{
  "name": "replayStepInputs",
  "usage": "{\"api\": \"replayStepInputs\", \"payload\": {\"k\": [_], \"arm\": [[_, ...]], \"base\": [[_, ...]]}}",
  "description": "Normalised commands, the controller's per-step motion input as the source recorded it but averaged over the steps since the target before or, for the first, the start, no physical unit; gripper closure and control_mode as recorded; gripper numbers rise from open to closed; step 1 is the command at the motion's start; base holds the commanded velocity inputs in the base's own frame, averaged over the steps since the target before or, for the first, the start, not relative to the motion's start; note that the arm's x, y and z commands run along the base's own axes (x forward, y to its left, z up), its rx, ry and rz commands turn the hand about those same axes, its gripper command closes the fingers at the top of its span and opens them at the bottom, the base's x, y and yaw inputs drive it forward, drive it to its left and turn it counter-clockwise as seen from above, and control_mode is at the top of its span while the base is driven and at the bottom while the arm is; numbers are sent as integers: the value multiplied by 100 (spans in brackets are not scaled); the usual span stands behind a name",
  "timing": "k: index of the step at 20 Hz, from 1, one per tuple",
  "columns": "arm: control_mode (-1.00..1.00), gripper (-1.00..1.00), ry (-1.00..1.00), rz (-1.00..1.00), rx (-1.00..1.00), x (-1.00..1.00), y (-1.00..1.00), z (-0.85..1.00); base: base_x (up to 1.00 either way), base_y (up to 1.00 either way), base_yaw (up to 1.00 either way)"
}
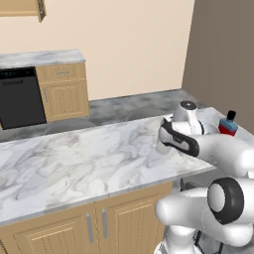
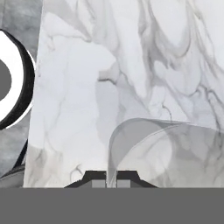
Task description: There is a bowl on the dining counter. Grab a lemon wedge from the fridge and place it in the bowl. Then get the liquor bottle and glass cup from the cabinet and place them next to the bowl.
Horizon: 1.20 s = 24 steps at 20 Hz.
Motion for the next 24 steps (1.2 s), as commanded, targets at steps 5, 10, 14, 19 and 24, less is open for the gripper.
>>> {"api": "replayStepInputs", "payload": {"k": [5,10,14,19,24], "arm": [[-100,100,7,0,0,49,-6,-35],[-100,100,2,0,0,40,-1,-28],[-100,100,1,0,0,34,0,-29],[-100,100,1,0,0,26,0,-36],[-100,-100,0,0,-2,14,0,-43]], "base": [[0,0,0],[0,0,0],[0,0,0],[0,0,0],[0,0,0]]}}
